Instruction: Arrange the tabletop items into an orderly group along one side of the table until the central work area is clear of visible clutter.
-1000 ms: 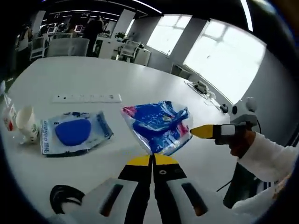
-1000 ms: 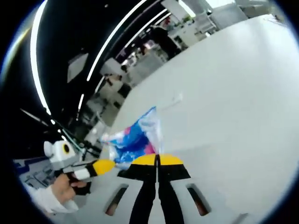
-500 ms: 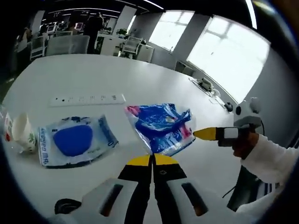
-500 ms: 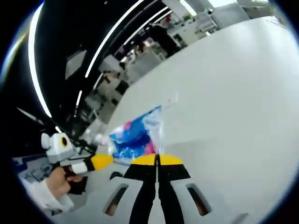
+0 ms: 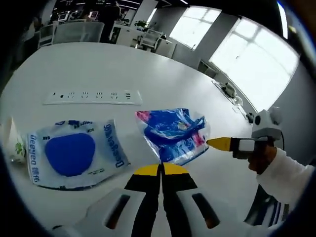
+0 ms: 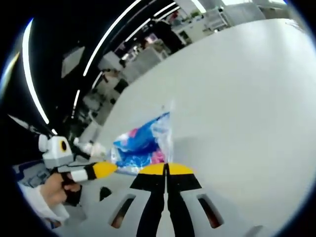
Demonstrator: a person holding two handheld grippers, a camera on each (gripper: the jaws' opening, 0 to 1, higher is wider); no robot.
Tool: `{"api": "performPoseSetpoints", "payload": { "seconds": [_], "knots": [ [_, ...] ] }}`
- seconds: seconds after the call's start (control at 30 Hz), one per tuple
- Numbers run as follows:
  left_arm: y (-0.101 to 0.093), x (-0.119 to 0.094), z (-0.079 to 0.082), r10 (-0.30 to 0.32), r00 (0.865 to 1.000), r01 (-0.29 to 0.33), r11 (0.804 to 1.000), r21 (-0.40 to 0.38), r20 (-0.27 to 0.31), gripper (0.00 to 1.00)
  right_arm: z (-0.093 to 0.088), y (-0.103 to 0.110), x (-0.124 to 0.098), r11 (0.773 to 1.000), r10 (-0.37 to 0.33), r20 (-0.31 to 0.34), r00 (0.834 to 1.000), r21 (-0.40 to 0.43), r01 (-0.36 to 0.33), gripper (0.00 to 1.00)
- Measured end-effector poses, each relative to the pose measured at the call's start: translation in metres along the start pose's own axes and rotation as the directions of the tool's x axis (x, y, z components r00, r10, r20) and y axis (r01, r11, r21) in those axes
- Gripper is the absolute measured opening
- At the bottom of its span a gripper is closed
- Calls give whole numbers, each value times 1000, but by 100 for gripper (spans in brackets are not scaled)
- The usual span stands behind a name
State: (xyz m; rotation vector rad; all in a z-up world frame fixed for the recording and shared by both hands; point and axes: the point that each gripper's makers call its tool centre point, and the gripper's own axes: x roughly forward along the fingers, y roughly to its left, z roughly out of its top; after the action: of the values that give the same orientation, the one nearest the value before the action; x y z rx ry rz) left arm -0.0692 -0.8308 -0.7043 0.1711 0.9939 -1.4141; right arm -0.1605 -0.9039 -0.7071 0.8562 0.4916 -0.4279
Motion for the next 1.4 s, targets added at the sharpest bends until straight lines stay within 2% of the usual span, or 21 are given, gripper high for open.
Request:
{"api": "performPoseSetpoints", "payload": {
  "seconds": [0.23, 0.57, 1.0, 1.17, 1.4],
  "knots": [
    [14, 18, -16, 35, 998, -36, 999, -23, -57, 0, -15, -16, 17, 1000, -21, -50, 999, 9, 22, 0],
    [22, 27, -22, 63, 995, -67, 996, -58, -71, 0, -21, -28, 28, 999, -29, -72, 997, 40, 32, 0],
    [27, 33, -33, 83, 992, -88, 994, -61, -92, 0, -31, -33, 31, 997, -29, -79, 996, 73, 35, 0],
    [27, 32, -37, 93, 991, -96, 995, -20, -99, 0, -32, -33, 32, 998, -34, -80, 996, 55, 38, 0],
    [33, 31, -33, 119, 990, -120, 993, -4, -77, 3, -31, -33, 32, 998, -55, -63, 997, -21, 54, 1]
  ]
}}
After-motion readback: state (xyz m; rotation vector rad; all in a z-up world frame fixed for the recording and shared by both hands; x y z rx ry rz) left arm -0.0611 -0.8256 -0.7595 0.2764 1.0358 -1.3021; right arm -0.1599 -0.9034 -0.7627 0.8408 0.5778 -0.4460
